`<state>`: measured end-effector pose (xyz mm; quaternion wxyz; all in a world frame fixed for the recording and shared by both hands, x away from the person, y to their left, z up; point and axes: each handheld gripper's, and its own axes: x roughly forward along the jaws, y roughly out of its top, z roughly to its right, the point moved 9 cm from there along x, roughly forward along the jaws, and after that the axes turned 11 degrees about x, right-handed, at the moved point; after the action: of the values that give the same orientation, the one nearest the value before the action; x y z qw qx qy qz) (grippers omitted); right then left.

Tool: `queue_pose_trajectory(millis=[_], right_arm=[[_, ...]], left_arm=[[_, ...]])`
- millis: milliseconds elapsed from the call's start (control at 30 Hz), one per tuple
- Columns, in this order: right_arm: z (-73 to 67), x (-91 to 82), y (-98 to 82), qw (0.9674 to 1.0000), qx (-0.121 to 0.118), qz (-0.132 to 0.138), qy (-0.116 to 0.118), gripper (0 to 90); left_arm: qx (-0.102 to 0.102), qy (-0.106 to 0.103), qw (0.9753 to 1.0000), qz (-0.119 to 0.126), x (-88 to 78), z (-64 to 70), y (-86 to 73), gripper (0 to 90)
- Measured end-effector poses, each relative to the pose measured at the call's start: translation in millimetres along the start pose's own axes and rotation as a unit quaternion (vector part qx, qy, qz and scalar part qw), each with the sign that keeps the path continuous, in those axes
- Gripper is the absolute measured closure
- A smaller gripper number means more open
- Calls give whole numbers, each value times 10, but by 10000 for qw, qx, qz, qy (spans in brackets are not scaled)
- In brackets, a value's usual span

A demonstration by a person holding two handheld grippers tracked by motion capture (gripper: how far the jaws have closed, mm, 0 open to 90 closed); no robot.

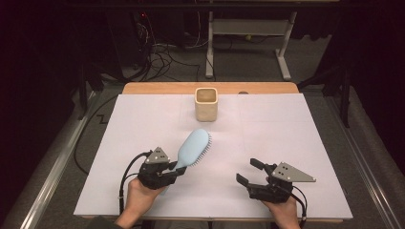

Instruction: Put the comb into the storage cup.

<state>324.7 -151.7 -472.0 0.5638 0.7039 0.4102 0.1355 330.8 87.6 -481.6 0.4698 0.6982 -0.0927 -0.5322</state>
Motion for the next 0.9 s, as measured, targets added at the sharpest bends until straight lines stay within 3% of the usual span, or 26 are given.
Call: queue_pose_trajectory(millis=[367, 600, 900], right_arm=[[-129, 154, -6, 9998, -49, -71, 205, 219], [-243, 297, -5, 9991, 79, -165, 394, 201], [-336, 446, -30, 9982, 112, -338, 477, 208]], left_arm=[[116, -34, 9999, 16, 57, 73, 45, 690], [245, -61, 9997, -1, 94, 130, 71, 690], [354, -102, 9993, -33, 142, 178, 92, 690]])
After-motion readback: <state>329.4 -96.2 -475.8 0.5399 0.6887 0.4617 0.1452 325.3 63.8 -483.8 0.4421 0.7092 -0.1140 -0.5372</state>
